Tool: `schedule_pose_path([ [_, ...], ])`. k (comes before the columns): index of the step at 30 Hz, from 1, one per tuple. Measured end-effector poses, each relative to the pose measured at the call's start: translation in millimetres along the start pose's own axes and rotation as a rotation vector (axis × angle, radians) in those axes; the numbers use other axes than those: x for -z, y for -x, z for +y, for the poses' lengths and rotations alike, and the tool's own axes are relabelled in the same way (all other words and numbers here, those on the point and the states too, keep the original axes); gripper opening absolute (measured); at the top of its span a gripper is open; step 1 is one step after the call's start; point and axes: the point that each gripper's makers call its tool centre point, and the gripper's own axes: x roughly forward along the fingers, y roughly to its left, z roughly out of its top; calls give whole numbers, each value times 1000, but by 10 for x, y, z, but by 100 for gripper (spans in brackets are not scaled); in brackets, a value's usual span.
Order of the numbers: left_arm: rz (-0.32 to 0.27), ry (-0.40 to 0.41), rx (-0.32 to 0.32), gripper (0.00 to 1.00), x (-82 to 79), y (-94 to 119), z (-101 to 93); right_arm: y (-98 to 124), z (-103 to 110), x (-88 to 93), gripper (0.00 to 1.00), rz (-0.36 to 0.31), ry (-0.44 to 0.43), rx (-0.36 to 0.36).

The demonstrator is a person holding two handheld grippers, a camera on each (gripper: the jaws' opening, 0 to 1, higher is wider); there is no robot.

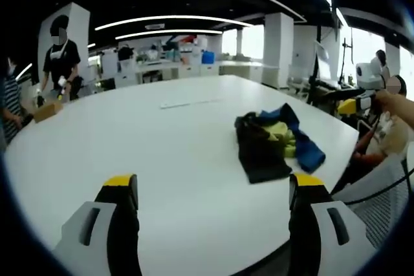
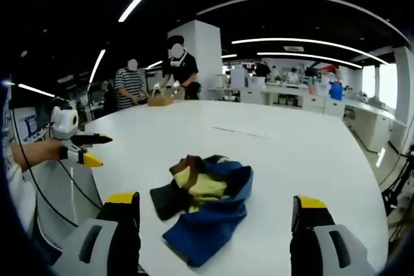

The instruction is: Fold the garment on the visible template until the final outline fits inside the template.

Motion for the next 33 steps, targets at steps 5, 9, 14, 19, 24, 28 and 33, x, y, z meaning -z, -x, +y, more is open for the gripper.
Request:
schedule_pose_path([
  [5, 0, 1, 2, 94, -5, 5, -6, -5, 19, 7, 96, 4, 1, -10],
  [9, 0, -1, 3, 93, -20, 8, -12, -9, 27, 17, 96, 10, 3, -14],
  [14, 1, -6, 10, 92, -35, 0, -25, -17, 49, 21, 94, 15, -1, -26],
  [19, -2, -14, 18, 90, -64, -10, -46, -37, 89, 27, 89, 26, 4, -49],
  [24, 8, -35, 48, 88, -49, -55, -82, -79, 111, 3, 85, 30, 27, -65],
  [28, 6, -57, 74, 86, -59, -101, -109, -110, 115, -22, 81, 26, 39, -73],
  [33, 7, -80, 103, 82, -66, -161, -142, -162, 135, -30, 74, 28, 51, -88],
])
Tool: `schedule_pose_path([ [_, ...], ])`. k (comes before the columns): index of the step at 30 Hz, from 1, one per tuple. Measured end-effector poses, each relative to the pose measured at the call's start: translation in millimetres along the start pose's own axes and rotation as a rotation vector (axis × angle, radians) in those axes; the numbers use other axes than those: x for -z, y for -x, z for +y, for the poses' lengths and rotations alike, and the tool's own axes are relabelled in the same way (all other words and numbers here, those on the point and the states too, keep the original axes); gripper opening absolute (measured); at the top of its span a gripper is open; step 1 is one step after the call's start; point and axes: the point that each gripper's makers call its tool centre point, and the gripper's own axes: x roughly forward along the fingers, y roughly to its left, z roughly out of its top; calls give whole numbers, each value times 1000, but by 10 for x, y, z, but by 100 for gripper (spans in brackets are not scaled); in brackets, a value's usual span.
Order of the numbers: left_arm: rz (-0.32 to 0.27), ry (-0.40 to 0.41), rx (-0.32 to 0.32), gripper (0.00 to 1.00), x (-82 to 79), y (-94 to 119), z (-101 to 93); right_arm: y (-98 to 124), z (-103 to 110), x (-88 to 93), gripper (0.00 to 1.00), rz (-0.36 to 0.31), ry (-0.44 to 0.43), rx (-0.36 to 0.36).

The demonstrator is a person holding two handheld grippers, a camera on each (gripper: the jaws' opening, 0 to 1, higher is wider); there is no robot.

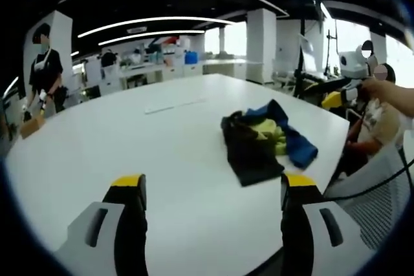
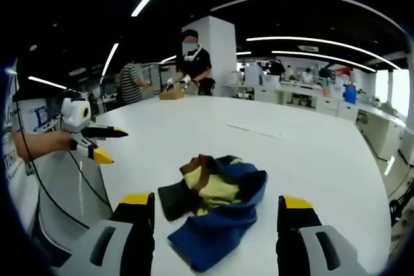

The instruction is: Fold the garment on the visible template until the final outline fits inside the template.

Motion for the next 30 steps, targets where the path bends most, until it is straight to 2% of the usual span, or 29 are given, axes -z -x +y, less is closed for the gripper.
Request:
schedule_pose_path([
  [11, 20, -75, 65, 71, -24, -203, -48, -152, 16, -22, 62, 17, 19, -30],
  [17, 55, -120, 125, 56, -1, -377, -109, -280, 43, -46, 55, 32, 37, -60],
  [30, 66, -149, 154, 49, -67, -757, -64, -617, 27, -96, 47, 56, 65, -110],
])
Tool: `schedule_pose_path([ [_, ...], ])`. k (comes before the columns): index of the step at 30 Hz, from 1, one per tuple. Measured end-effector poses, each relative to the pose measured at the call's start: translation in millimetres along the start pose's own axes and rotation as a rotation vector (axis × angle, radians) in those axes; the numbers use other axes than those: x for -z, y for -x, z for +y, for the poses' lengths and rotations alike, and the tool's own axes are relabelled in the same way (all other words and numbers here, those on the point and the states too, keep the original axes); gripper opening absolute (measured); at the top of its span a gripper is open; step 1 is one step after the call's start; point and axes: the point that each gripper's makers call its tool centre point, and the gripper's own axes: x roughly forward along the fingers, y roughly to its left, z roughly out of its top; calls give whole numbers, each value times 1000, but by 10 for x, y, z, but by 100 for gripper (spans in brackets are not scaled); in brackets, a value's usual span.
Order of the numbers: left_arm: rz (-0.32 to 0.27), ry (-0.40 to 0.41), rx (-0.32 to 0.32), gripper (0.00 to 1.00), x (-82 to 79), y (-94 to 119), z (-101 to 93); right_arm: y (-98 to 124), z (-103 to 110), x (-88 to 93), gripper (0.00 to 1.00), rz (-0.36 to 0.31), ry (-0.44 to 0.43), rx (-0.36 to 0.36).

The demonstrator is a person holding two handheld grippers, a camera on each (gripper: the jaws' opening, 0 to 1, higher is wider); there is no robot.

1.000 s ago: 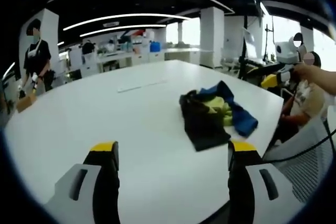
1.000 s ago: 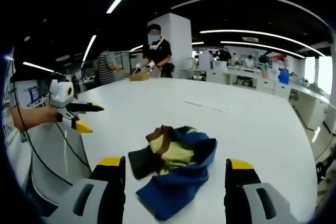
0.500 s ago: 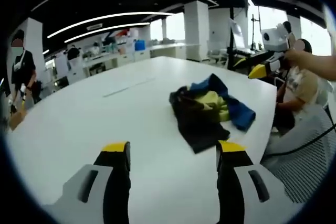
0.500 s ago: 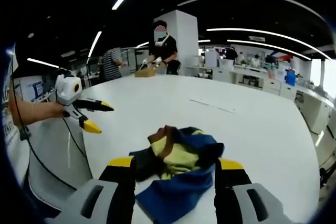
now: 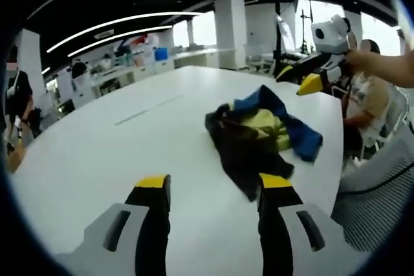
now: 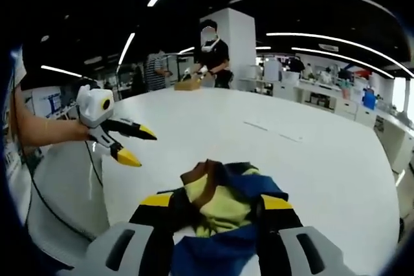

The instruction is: Fold the garment on the visible template until the final outline fits inside the template.

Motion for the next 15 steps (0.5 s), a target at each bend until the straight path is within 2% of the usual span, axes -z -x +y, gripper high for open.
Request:
schedule_pose_path([
  [8, -9, 16, 11, 42, -65, -201, 120, -202, -48, 8, 41, 21, -9, -17],
  [15, -12, -8, 44, 40, -123, -385, 159, -388, -98, 35, 36, 44, -10, -29],
])
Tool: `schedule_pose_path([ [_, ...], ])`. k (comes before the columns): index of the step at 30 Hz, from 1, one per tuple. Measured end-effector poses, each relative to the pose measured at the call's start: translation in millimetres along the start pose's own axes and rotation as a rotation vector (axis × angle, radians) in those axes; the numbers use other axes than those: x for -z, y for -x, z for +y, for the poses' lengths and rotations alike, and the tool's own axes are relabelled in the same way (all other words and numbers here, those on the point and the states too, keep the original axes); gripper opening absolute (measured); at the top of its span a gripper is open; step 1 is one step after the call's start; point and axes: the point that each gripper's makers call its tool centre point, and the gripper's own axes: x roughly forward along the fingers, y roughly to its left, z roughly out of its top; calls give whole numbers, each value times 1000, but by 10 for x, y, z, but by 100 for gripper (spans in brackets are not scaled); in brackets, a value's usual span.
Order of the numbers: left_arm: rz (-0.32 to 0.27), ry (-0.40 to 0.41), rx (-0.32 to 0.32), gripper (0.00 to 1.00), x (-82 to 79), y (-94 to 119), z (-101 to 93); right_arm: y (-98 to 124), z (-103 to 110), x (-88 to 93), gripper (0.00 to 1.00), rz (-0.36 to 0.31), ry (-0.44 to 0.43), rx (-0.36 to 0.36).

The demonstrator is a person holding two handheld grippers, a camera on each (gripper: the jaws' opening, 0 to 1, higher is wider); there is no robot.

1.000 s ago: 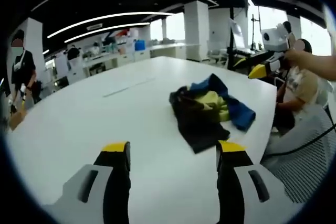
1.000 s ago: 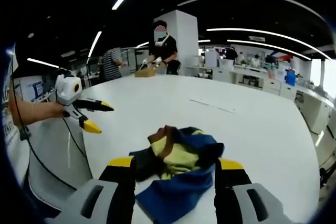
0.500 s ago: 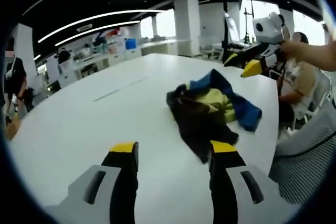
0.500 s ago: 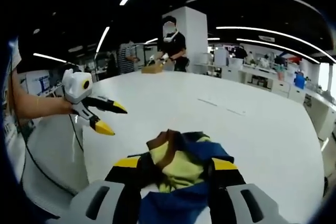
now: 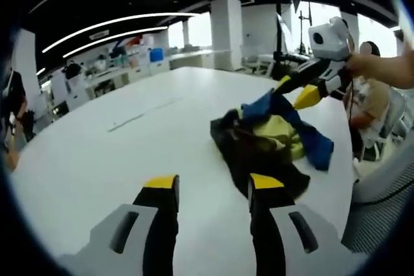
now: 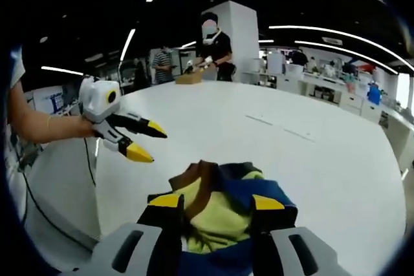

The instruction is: Fold the garment on the visible template until the final outline fits inside the template.

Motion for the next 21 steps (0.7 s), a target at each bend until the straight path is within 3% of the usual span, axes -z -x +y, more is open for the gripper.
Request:
schedule_pose_path([
  [21, -7, -48, 113, 30, -173, -584, 47, -337, -141, 31, 24, 43, 6, -23],
])
